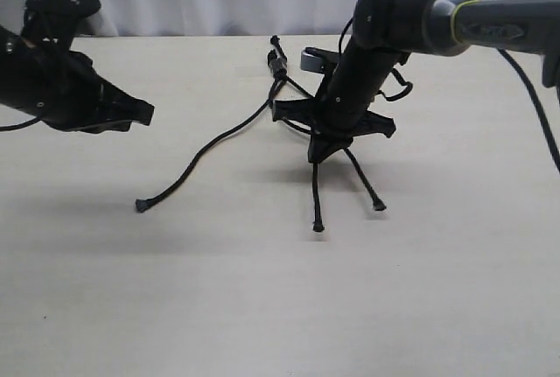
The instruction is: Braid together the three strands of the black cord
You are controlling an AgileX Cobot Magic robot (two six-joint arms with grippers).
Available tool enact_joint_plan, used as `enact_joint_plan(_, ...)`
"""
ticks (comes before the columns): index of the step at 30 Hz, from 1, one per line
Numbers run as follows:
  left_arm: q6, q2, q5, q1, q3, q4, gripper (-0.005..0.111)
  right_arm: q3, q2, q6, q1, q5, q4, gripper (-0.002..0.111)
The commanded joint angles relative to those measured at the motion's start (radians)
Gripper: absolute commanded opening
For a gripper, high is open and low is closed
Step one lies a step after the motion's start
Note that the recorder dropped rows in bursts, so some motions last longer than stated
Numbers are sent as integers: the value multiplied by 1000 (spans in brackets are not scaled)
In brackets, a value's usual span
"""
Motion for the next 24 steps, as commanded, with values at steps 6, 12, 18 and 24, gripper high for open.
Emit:
enact_joint_plan(6, -33, 305, 19, -3, -159, -75, 0, 6, -11, -66, -69, 35, 29, 4)
enact_joint_plan(12, -31, 368, 40, -56, -157, -75, 0, 6, -11, -181, -69, 26, 218, 4)
enact_joint_plan(18, -52, 378, 16, -121, -157, -35, 0, 6, -11, -236, -69, 36, 300, 4)
enact_joint_plan(24, -60, 395, 18, -121, -157, -37, 0, 6, -11, -249, -52, 49, 300, 4)
